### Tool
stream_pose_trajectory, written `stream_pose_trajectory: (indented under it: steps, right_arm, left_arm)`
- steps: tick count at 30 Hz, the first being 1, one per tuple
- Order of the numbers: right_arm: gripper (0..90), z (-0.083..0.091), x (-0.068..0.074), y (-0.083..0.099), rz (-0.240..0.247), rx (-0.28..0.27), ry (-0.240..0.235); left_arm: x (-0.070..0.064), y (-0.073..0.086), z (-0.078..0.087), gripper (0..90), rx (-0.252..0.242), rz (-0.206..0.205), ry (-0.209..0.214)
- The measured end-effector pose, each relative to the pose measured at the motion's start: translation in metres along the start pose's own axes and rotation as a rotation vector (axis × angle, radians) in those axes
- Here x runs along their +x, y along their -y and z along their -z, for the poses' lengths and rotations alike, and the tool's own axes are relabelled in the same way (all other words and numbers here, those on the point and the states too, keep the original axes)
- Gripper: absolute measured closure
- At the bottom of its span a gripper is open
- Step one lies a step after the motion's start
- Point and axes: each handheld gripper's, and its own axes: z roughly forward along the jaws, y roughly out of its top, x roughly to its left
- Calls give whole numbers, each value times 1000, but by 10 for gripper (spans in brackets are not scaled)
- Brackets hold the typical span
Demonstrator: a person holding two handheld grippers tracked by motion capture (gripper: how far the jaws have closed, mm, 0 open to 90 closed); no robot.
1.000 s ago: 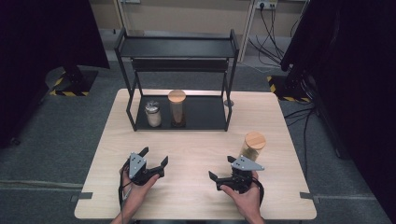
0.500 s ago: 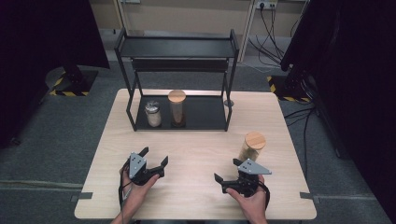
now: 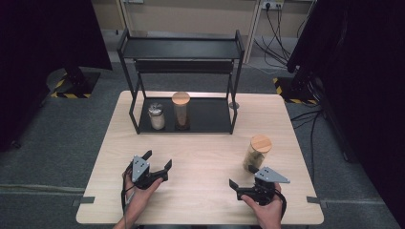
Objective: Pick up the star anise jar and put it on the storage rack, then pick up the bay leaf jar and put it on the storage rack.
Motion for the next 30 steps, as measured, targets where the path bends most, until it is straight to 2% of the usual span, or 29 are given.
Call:
stream_pose_trajectory:
  steps: [13,20,25,30]
  right_arm:
    - [24,26,-12,7,-32,-34,59]
    - [24,41,-25,8,-51,-63,130]
    - [24,45,-34,8,-66,-69,158]
    - [28,44,-42,2,-60,-83,178]
  left_arm:
    - [0,0,0,109,-1,1,-2]
    - [0,0,0,109,-1,3,-1]
    - [-1,0,0,109,-3,-4,-4]
    - [0,0,0,109,0,4,-5]
